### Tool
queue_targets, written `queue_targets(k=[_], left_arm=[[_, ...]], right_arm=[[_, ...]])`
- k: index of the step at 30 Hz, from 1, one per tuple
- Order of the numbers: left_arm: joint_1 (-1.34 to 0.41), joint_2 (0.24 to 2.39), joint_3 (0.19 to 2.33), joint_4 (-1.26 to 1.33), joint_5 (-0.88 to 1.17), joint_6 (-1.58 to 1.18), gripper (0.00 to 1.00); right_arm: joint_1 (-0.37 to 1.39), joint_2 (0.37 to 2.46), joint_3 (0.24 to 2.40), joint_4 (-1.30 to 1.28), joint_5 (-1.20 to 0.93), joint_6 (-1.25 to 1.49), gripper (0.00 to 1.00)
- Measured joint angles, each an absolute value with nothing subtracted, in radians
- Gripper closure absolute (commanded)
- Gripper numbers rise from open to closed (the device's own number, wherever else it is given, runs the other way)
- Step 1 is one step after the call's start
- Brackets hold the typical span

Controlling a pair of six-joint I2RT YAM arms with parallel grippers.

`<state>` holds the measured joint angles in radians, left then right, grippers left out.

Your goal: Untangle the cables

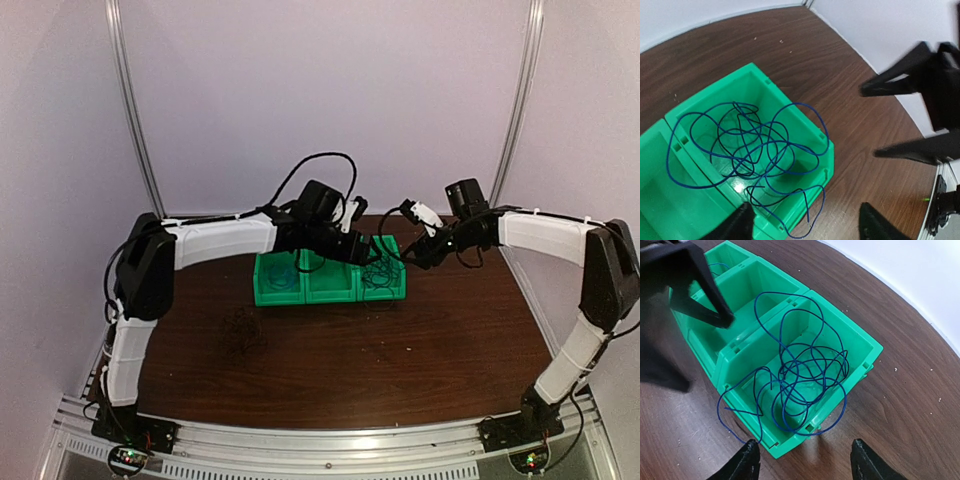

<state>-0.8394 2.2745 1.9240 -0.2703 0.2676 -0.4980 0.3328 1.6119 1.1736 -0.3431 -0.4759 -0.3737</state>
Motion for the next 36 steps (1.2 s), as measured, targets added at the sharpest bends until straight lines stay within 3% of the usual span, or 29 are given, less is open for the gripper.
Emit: queue_targets(k=[7,16,20,24,29,36], left_arm=[[-0.84,1.989,1.583,-0.225,0.295,-0.465,0.13],[-0.84,1.728,1.246,-0.161,0.239,-0.461,0.18],[-0.84,1.675,1.207,-0.139,0.224,-0.461,0.2],[-0.84,1.659,1.185,-0.122,0.212,-0.462,0.21],[-0.84,1.659,1.163,-0.121,0.197,-0.462,0.21],[-0.84,1.659,1.161,-0.12,0.19,-0.462,0.22]], right_arm=[[0.33,1.802,1.317,-0.397,-0.473,-0.327,0.37],[0.327,1.845,1.36,-0.415,-0.44,-0.256,0.4],[0.32,1.88,1.394,-0.417,-0.439,-0.231,0.54],[0.303,1.911,1.406,-0.423,-0.452,-0.203,0.61],[0.287,1.916,1.406,-0.431,-0.474,-0.177,0.8],[0.285,1.916,1.406,-0.435,-0.532,-0.173,0.9]])
